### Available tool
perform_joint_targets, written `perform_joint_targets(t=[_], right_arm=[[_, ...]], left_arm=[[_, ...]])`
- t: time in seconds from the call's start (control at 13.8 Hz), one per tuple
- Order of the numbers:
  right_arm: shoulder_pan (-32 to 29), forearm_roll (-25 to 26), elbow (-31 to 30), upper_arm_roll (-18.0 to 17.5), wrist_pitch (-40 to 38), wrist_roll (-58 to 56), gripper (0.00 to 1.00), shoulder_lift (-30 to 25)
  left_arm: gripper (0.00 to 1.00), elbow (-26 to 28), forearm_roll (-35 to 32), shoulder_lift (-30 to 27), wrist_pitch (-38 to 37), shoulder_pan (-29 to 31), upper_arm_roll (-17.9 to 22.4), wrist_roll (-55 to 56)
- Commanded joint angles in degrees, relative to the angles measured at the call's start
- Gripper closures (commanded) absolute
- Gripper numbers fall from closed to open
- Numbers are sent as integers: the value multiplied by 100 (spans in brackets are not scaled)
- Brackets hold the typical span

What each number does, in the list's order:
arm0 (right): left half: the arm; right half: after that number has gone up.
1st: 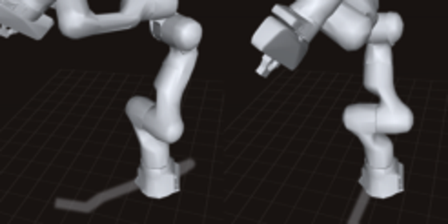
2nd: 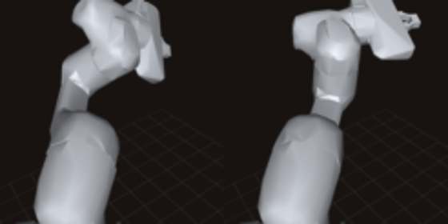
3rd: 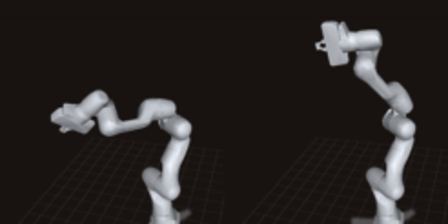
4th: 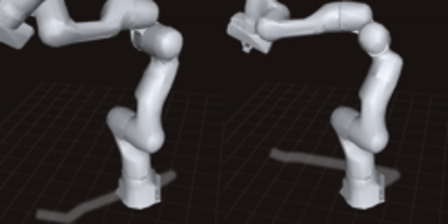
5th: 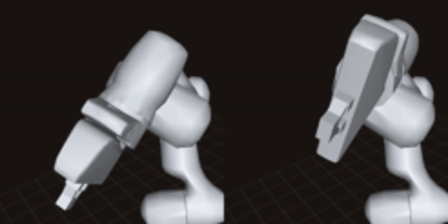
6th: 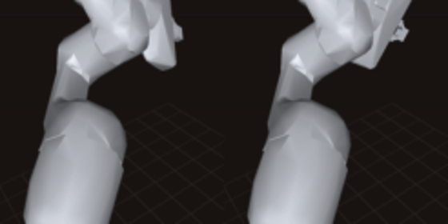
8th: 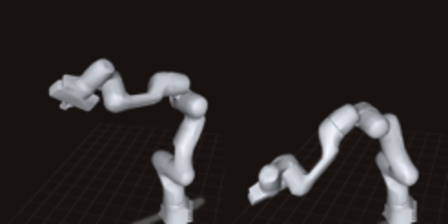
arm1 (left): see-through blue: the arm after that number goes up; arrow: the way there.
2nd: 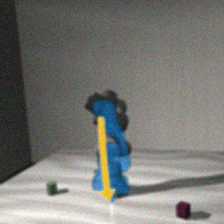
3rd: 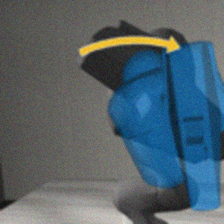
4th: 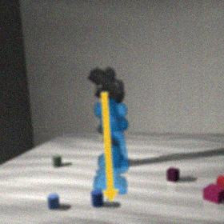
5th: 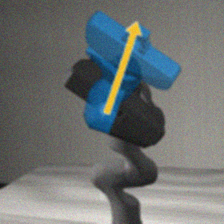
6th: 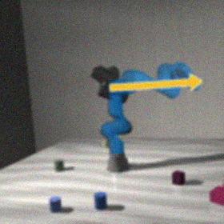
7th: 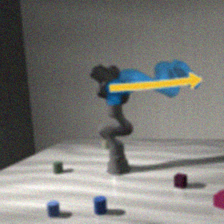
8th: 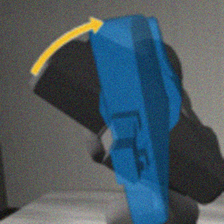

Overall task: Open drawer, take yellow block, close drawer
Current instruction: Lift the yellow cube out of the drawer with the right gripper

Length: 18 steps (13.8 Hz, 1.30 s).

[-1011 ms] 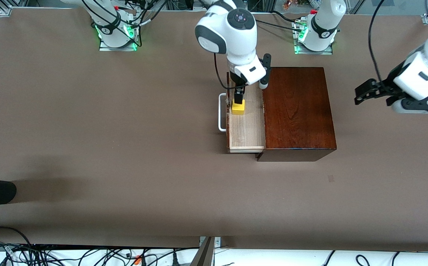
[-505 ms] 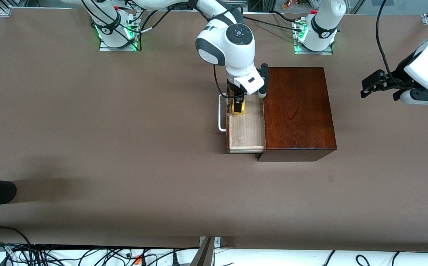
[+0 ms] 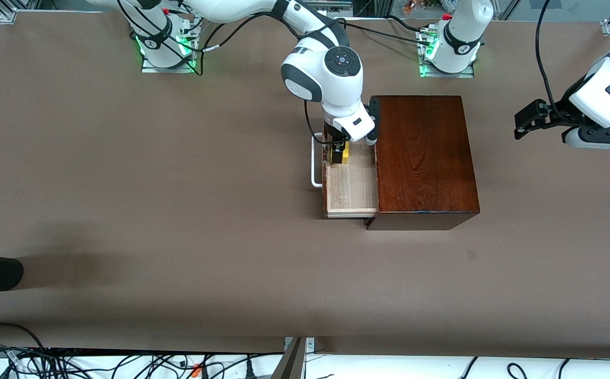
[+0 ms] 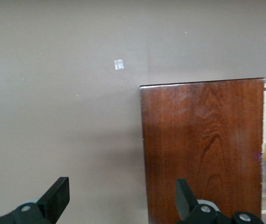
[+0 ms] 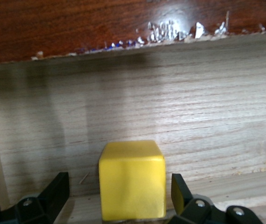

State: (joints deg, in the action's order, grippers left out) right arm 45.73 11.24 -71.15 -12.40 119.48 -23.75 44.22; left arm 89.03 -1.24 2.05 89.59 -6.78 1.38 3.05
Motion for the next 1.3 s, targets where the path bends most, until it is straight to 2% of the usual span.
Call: perform_joint_targets(t=[0.0,0.07,0.14,0.29,0.43,0.65,0.72,0.94,1.23], right_arm=[[15,97,162,-26,-47,-78,58,79],[50,158,162,-26,-73,-34,76,61],[50,211,162,-8,-74,-25,87,52],[50,211,206,-8,-135,-25,96,26],[59,194,372,1,-484,45,100,-35],[42,133,1329,-52,-1810,220,100,-193],[-2,132,1427,-43,-2040,326,100,-412],[-353,-113,1411,61,-2480,563,100,-1053],[-993,-244,1358,632,-3315,793,97,-1450]], left_arm=[[0,53,-193,-91,-73,80,-94,-112],[0,45,-193,-91,-73,97,-86,-112],[0,45,-193,-91,-73,98,-86,-112],[0,36,-184,-91,-73,98,-86,-112],[0,27,-184,-74,-73,98,-77,-112],[0,-70,-158,-47,-73,98,-77,-94],[0,-78,-158,-38,-73,98,-77,-94],[0,-96,-131,-38,-73,89,-77,-94],[0,-96,-87,-38,-64,45,-86,-24]])
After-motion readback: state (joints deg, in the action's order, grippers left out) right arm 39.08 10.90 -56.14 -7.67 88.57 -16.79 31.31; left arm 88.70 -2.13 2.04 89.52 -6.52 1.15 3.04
